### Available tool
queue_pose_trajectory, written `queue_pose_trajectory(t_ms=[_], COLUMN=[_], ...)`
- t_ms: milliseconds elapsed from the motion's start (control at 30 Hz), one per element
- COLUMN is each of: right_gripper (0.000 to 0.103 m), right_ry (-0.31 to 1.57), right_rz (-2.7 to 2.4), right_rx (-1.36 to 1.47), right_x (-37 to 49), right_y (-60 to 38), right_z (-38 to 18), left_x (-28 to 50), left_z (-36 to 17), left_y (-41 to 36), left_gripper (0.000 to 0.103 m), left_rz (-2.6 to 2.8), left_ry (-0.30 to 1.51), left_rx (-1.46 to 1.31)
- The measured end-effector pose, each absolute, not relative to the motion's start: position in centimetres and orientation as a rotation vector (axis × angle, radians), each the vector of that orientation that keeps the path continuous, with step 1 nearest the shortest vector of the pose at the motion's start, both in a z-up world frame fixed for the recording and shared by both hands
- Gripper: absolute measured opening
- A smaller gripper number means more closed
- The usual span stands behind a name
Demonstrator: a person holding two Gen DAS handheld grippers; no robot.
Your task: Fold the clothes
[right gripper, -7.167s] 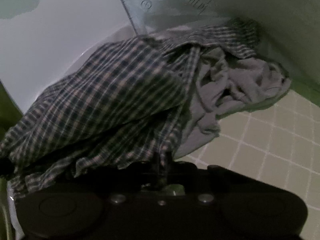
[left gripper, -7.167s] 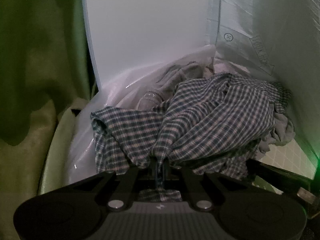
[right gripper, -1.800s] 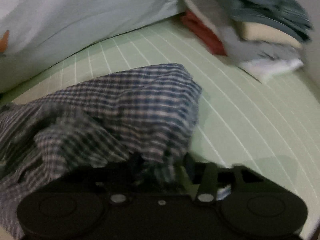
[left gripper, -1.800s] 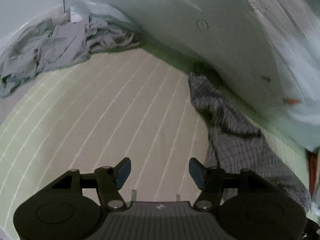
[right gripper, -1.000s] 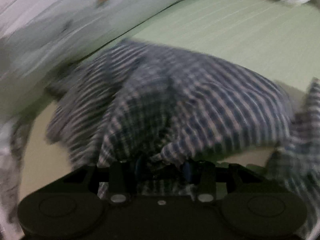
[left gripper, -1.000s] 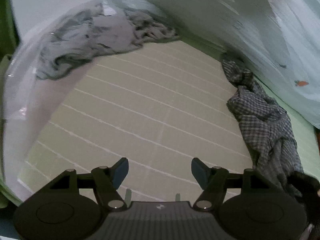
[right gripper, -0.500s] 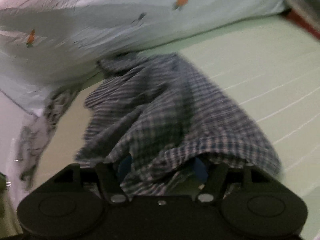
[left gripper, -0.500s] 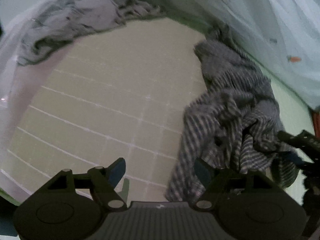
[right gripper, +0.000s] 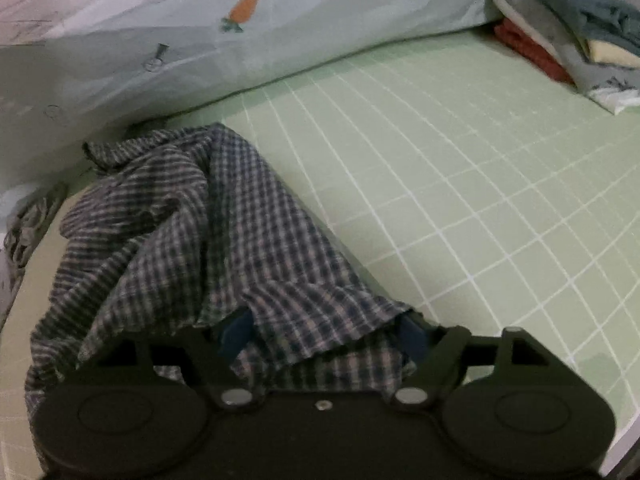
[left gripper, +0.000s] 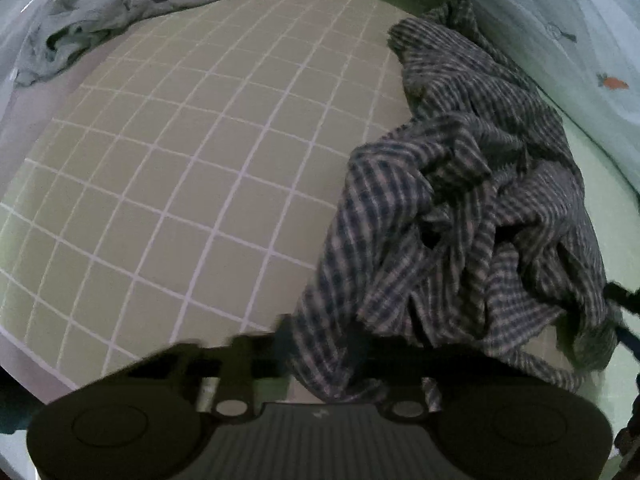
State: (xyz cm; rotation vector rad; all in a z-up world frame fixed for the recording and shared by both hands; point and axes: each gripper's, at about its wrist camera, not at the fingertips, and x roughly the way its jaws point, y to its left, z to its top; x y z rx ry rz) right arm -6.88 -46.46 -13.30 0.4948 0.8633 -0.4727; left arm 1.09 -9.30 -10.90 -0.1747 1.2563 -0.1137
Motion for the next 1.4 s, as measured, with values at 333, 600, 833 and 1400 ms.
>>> queue_pose_trajectory(t_ms=[333, 600, 833, 1400], right_gripper=[0.007, 0.030, 0.067, 0.074], right_ry=[0.867, 0.865, 0.817, 0.902], right_rz=[-0.464, -0.524, -0.450, -0.316], right_rx=[0.475, 0.452, 0.291, -0.006], right_x=[-8.6, -9.5, -6.2, -3.4], right_y=[-46.7, -42.9, -39.4, -39.4], right_z=[-12.7, -12.4, -11.1, -13.6], left_x=[7.3, 12.6, 8.9, 2.3], left_z=[-6.9, -3.5, -5.0, -9.3], left_y=[-0.6, 4.4, 0.2, -9.2], left_gripper=[0.003, 0.019, 0.065, 0.067], left_rz=[0.082, 0.223, 0.063, -0.017], left_ry=[1.020, 0.887, 0.973, 1.209], left_rx=[-0.107, -0.042, -0.107, -0.112])
